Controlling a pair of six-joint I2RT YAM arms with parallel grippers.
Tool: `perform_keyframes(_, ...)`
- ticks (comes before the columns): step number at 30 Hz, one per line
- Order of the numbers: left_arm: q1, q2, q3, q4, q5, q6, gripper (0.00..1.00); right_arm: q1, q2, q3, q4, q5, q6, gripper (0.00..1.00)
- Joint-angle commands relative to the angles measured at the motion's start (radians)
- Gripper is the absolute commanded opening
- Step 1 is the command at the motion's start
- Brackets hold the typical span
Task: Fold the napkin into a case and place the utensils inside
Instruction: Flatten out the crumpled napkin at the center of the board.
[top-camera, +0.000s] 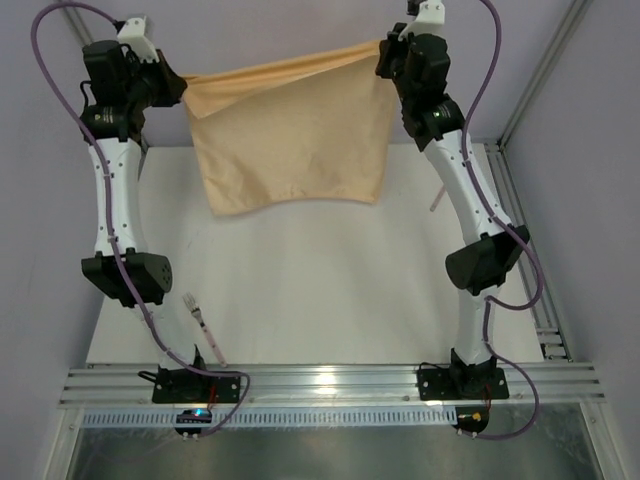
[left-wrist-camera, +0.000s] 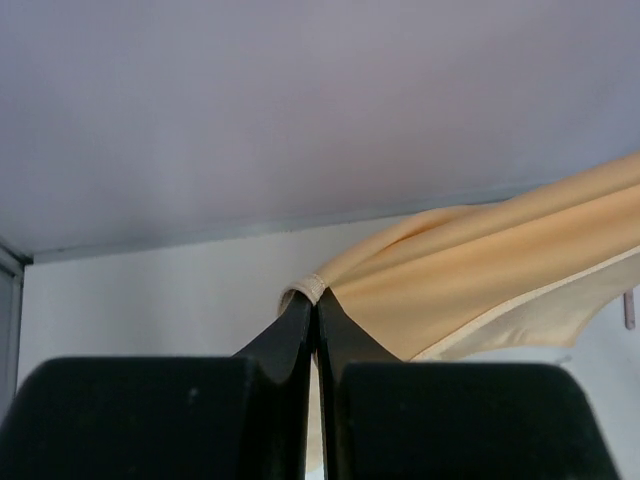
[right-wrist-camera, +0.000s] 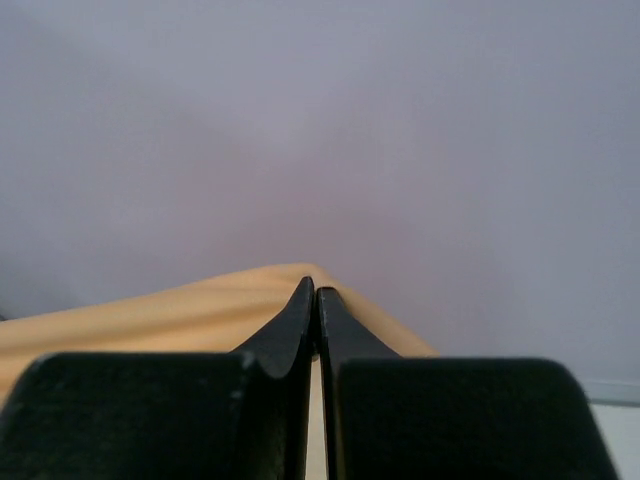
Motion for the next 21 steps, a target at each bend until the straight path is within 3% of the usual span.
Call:
perform_keyframes(1,0.008,0.072,0.07,0.151,-0.08,-0.101,0.0,-0.046,0.025,0.023,0.302,0.006,-0.11,0.04)
perform_keyframes(8,-0.006,0.209,0.213,0.225,-0.045,-0.134,0.0,-0.086,0.145,0.199,0.431,-0.063,-0.216,0.04)
perform_keyframes(12,-0.023,0.189,0.16,0.197,0.004,-0.111,0.0,-0.106,0.05,0.049,0.357,-0.065,-0.22,0.04)
perform_keyframes(16,-0.021,0.088,-0.056,0.164,0.118,-0.057,0.0,-0.09,-0.195,-0.395,0.392,-0.097,-0.235,0.04)
perform_keyframes(17,-0.023,0.03,-0.168,0.145,0.135,-0.042,0.0,-0.08,-0.256,-0.622,0.43,-0.087,-0.243,0.04)
perform_keyframes(21,-0.023,-0.116,-0.457,0.072,0.19,0.059,0.0,0.04,-0.56,-1.07,0.532,0.045,-0.282,0.04)
